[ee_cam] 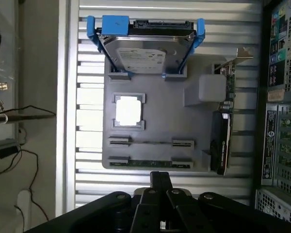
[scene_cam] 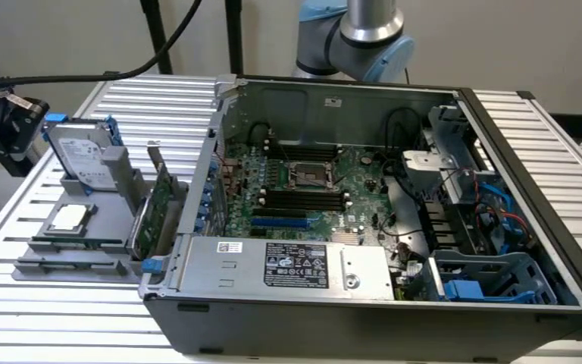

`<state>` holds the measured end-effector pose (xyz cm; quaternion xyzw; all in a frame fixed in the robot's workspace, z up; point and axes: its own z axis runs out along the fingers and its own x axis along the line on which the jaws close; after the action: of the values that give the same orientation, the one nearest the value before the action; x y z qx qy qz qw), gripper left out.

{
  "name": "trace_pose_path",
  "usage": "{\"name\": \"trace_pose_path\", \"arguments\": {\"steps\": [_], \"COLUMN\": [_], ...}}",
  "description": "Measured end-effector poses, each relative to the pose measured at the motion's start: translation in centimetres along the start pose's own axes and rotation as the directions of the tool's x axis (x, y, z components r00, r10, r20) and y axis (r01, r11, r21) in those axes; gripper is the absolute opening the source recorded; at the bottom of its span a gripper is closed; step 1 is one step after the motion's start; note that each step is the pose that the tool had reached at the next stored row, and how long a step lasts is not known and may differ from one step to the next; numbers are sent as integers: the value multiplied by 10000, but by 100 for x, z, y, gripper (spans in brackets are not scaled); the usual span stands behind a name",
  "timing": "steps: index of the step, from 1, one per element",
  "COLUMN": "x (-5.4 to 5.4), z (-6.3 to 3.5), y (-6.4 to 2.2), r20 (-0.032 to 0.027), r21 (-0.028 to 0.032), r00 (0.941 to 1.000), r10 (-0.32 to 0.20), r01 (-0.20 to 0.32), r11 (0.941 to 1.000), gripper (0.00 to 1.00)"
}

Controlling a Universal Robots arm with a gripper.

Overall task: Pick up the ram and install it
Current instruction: 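Pick up the ram and move it above insertion slot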

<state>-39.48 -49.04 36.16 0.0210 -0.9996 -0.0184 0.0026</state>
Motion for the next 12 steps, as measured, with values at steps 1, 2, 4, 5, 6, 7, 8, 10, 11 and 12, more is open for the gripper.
{"name": "trace_pose_path", "arguments": {"steps": [1, 2, 4, 5, 6, 7, 8, 10, 11, 12], "x": [0, 0, 0, 0, 0, 0, 0, 0, 0, 0], "z": [1, 1, 1, 1, 1, 2, 2, 3, 3, 5], "y": [0, 0, 0, 0, 0, 0, 0, 0, 0, 0], "r20": [-7, -14, -27, -35, -41, -48, -55, -69, -75, -80], "r21": [1, 1, 3, 3, 4, 3, 3, 3, 2, 1], "r00": [9998, 9993, 9974, 9958, 9941, 9918, 9894, 9835, 9801, 9763], "r10": [-185, -365, -724, -918, -1082, -1276, -1454, -1809, -1986, -2161], "r01": [185, 365, 724, 918, 1082, 1276, 1454, 1809, 1986, 2161], "r11": [9998, 9993, 9974, 9958, 9941, 9918, 9894, 9835, 9801, 9764], "gripper": [0, 0, 0, 0, 0, 0, 0, 0, 0, 0]}}
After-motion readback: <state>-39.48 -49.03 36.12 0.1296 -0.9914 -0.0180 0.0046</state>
